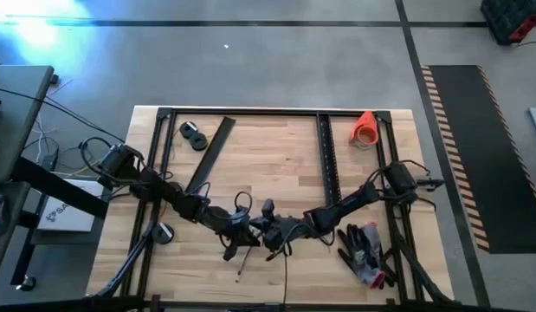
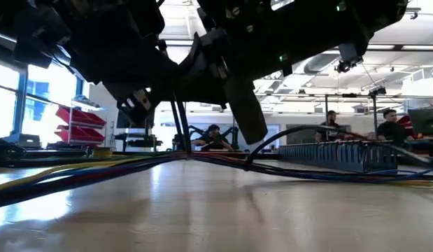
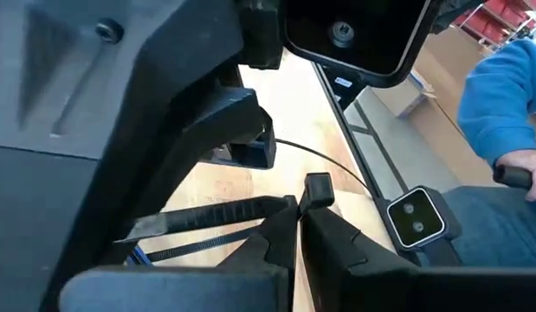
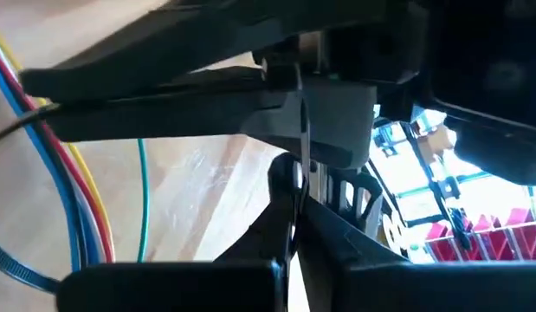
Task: Ziptie cables
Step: Wrap the black zip tie on the cables
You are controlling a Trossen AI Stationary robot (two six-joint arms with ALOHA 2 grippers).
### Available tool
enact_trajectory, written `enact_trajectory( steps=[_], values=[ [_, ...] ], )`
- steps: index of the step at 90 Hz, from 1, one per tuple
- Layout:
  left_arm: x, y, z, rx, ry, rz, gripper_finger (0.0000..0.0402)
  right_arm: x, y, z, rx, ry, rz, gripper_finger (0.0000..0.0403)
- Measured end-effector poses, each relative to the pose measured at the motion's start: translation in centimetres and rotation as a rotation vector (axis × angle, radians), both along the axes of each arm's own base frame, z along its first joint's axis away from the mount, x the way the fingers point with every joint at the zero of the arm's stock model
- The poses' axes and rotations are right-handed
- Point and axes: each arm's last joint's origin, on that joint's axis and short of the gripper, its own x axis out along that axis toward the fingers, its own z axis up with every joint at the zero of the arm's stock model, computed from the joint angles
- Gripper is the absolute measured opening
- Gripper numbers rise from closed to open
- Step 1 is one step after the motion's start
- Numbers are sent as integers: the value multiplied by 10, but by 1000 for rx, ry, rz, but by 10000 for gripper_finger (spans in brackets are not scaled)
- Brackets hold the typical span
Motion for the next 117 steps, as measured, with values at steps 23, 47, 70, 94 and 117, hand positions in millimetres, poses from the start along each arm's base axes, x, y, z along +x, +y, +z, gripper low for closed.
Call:
enact_trajectory(
  steps=[23, 47, 70, 94, 117],
  values=[
    [0, 0, 0, 1, 0, 3, 0, -3, 7, 0, -36, 1, 27, 0],
    [0, 1, 0, -5, 3, 8, 0, -3, 7, 1, -68, -3, 14, 0],
    [1, 3, 0, -33, 15, 22, 0, -4, 14, 4, -98, -27, 38, 0],
    [2, 5, 0, -55, 24, 12, 0, -5, 15, 4, -110, -34, 11, 0],
    [2, 4, 0, -88, 40, -17, 0, -5, 15, 4, -122, -32, 15, 0]
  ],
)
